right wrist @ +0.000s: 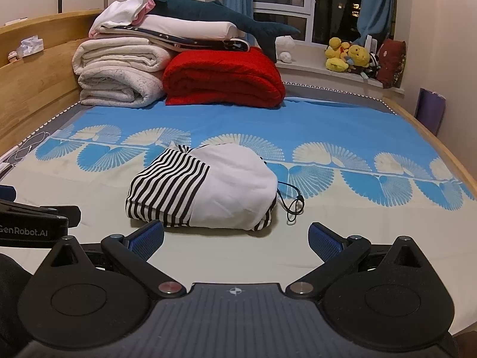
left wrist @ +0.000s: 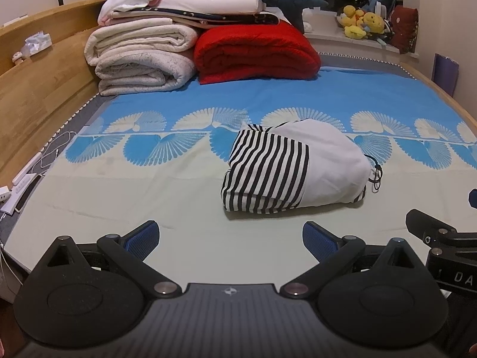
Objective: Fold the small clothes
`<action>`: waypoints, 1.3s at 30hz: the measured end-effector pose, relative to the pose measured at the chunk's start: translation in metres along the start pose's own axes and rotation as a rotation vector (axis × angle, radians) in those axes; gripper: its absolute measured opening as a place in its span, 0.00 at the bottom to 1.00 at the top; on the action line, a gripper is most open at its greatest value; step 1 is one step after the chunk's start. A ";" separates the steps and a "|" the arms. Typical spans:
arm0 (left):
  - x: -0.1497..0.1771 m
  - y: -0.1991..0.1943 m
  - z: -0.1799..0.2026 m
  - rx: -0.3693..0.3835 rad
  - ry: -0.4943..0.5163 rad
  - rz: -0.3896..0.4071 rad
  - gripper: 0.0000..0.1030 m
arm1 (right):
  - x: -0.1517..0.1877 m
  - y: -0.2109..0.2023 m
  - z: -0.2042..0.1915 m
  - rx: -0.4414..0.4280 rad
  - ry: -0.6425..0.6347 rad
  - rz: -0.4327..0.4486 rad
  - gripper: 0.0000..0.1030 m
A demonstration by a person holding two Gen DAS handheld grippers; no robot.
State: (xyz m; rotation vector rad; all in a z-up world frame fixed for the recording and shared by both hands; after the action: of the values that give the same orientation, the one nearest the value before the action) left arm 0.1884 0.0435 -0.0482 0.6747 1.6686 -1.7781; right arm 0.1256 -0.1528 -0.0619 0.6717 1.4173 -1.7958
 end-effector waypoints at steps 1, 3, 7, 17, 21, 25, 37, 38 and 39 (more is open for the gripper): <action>0.000 0.000 0.000 0.000 -0.002 0.001 0.99 | 0.000 0.000 0.001 -0.001 -0.002 0.002 0.99; 0.000 0.000 0.000 0.000 -0.001 0.001 0.99 | -0.001 0.000 0.002 -0.002 -0.007 0.004 0.99; 0.000 0.000 0.000 -0.001 -0.001 0.001 0.99 | 0.000 0.000 0.000 -0.003 -0.011 0.004 0.99; 0.002 -0.001 0.000 0.000 0.000 0.000 0.99 | 0.000 0.001 0.001 -0.014 -0.024 0.006 0.99; 0.002 -0.001 0.000 -0.003 -0.002 -0.001 0.99 | 0.000 0.001 0.002 -0.016 -0.025 0.007 0.99; 0.002 0.000 0.000 0.000 -0.001 -0.001 0.99 | -0.001 0.000 0.002 -0.018 -0.027 0.008 0.99; 0.003 0.000 0.001 -0.001 -0.001 -0.005 0.99 | -0.002 0.000 0.002 -0.027 -0.040 0.006 0.99; 0.003 0.000 0.001 0.000 -0.001 -0.006 0.99 | -0.002 0.000 0.002 -0.027 -0.040 0.006 0.99; 0.003 0.000 0.002 0.001 -0.001 -0.006 0.99 | -0.002 0.000 0.001 -0.029 -0.040 0.005 0.99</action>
State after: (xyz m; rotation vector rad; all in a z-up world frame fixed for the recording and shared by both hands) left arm 0.1867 0.0418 -0.0503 0.6699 1.6707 -1.7833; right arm 0.1271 -0.1538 -0.0603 0.6206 1.4106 -1.7720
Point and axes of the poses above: each gripper's, at about its wrist camera, not at the fingertips, and y roughly the way its jaws point, z to its right, x to its underside, the point moved 6 cm from there along y, roughly the way its jaws point, and after that the axes turned 15 degrees about -y, right-handed, at the moved point
